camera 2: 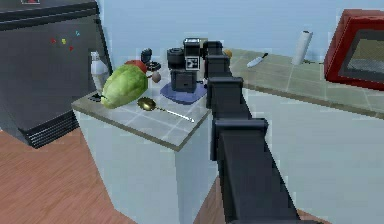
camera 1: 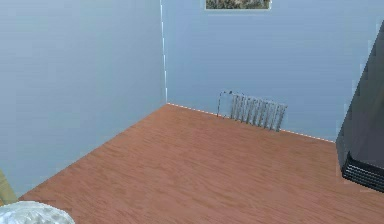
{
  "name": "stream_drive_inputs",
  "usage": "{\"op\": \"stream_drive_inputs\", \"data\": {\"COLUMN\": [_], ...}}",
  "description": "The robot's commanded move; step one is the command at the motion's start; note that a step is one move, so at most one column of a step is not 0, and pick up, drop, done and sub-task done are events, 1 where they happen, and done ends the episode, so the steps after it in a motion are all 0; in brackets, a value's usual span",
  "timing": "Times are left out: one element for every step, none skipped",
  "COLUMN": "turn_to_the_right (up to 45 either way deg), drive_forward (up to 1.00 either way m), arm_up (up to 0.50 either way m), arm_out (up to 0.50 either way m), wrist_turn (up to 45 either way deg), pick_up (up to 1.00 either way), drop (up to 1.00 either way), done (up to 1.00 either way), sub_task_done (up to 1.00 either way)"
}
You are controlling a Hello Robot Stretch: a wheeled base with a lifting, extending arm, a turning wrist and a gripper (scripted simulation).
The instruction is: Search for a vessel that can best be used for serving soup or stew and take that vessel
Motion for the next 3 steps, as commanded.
{"op": "stream_drive_inputs", "data": {"turn_to_the_right": [0.0, 0.0, 0.0], "drive_forward": [0.00, 0.00, 0.00], "arm_up": [-0.16, 0.00, 0.10], "arm_out": [0.00, 0.00, 0.00], "wrist_turn": [0.0, 0.0, 0.0], "pick_up": [0.00, 1.00, 0.00], "drop": [0.00, 0.00, 0.00], "done": [0.00, 0.00, 0.00], "sub_task_done": [0.00, 0.00, 0.00]}}
